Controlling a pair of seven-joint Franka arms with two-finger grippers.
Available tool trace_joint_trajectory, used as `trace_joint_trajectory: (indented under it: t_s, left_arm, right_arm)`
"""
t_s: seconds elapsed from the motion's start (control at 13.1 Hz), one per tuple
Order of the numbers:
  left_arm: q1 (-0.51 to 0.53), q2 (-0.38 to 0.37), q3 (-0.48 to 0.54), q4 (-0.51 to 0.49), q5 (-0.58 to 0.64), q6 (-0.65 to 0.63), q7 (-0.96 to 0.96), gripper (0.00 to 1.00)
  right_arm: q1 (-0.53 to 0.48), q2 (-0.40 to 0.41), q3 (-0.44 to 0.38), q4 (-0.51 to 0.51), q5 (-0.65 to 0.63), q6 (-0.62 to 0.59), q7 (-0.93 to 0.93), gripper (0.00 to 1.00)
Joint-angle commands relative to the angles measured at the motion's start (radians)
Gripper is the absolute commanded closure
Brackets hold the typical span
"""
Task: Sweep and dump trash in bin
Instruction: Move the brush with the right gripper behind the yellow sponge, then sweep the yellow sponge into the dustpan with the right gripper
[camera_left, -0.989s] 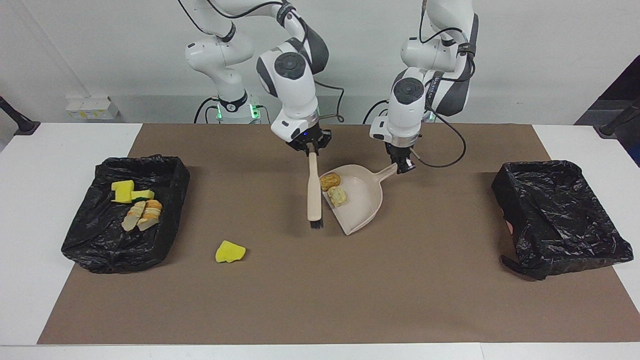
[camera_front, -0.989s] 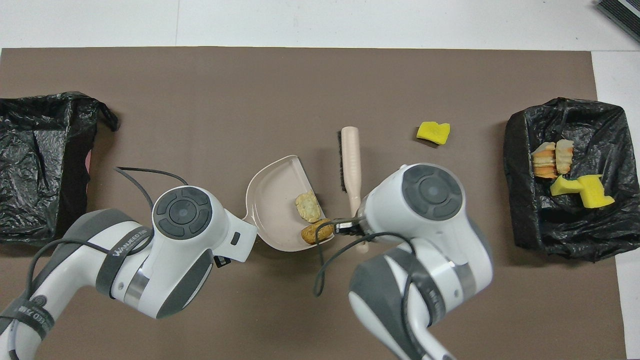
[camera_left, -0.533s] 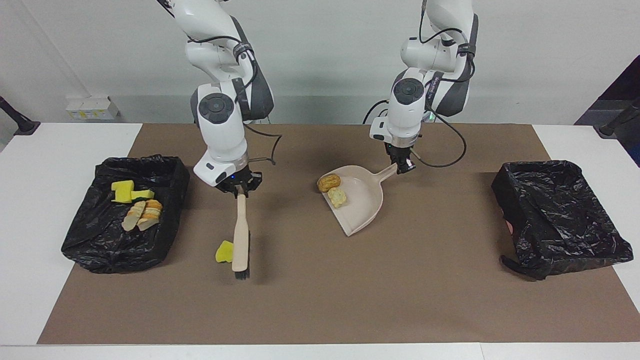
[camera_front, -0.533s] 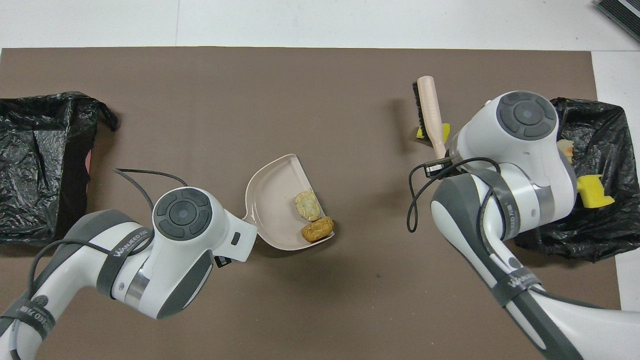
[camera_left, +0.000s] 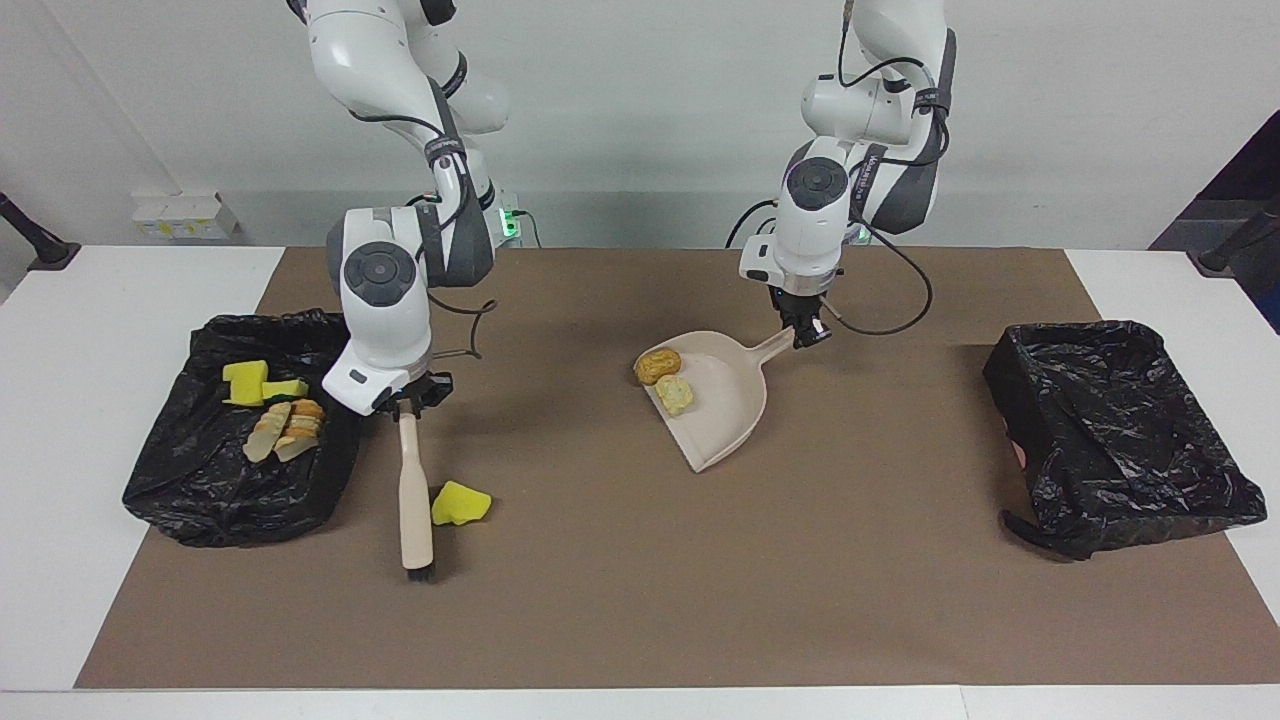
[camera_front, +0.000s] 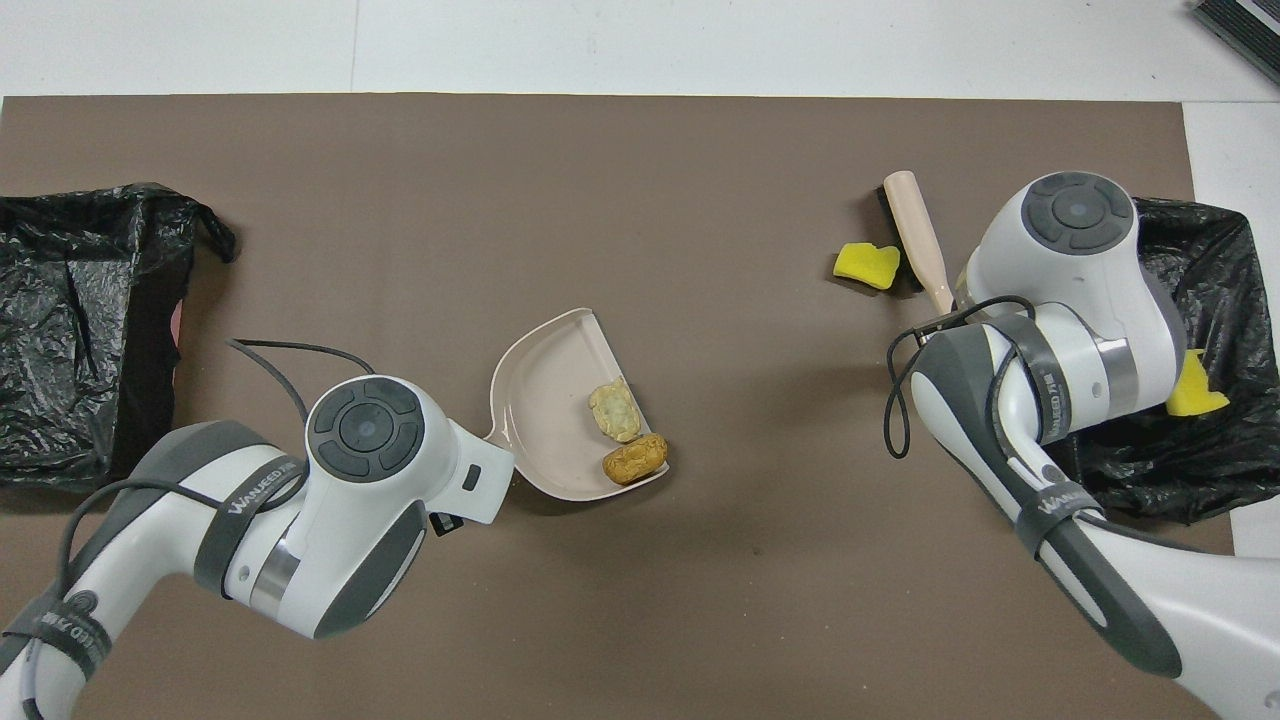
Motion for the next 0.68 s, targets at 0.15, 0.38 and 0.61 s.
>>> trace_joint_trajectory:
  t_s: [0.15,0.38,0.61]
  left_arm:
    - [-0.012,-0.030,0.010,-0.038,0.007,0.031,-0.031,1.00]
    - [-0.012,-0.030,0.010,-0.038,0.007,0.031,-0.031,1.00]
    - [-0.008,-0.030,0.010,-0.038,0.007,0.031,-0.032,1.00]
  right_arm:
    - [0.079,0.001,0.015,-0.010,-0.014,-0.012,0.079,1.00]
    - [0.120,0.007,0.018,0.021,0.014,-0.018,0.080,1.00]
    - [0.211,-0.003,0.019,0.006,0.091,-0.052,0.086,1.00]
